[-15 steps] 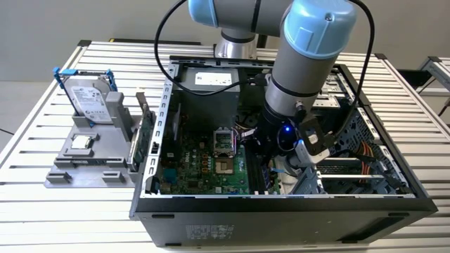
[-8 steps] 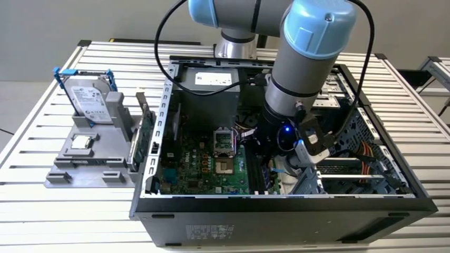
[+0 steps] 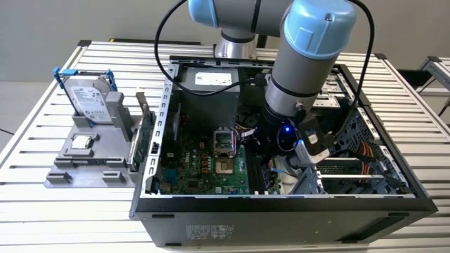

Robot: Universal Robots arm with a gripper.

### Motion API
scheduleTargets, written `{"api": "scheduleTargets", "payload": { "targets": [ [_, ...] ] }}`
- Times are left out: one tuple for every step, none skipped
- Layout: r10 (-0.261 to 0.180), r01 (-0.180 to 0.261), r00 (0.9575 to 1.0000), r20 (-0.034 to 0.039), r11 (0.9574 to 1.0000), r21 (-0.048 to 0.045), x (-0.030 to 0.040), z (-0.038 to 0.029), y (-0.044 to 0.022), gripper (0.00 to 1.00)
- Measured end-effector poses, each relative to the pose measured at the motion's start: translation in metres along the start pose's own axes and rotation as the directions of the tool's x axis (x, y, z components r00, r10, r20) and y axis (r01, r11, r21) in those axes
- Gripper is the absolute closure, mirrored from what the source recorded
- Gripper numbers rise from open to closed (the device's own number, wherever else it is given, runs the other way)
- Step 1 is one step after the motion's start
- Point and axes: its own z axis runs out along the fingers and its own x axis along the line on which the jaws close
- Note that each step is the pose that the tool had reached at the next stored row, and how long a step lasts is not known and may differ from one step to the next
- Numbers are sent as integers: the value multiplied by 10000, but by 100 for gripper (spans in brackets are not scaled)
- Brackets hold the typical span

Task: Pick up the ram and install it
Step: 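Insert the ram into the slot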

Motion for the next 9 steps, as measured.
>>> {"api": "scheduleTargets", "payload": {
  "targets": [
    [0,0,10000,0,10000,-2,1,0,0,100],
    [0,0,10000,0,10000,0,1,0,1,100],
    [-1,1,10000,-1,10000,1,1,-1,2,100],
    [-1,1,10000,-1,10000,2,1,-3,2,100],
    [0,0,10000,-2,10000,4,1,-6,3,100],
    [1,-1,10000,-3,10000,6,2,-11,4,100],
    [1,-1,10000,-4,10000,6,2,-17,5,100],
    [1,-1,10000,-5,10000,8,2,-20,6,100],
    [0,0,10000,-6,10000,7,2,-21,6,100]
  ]
}}
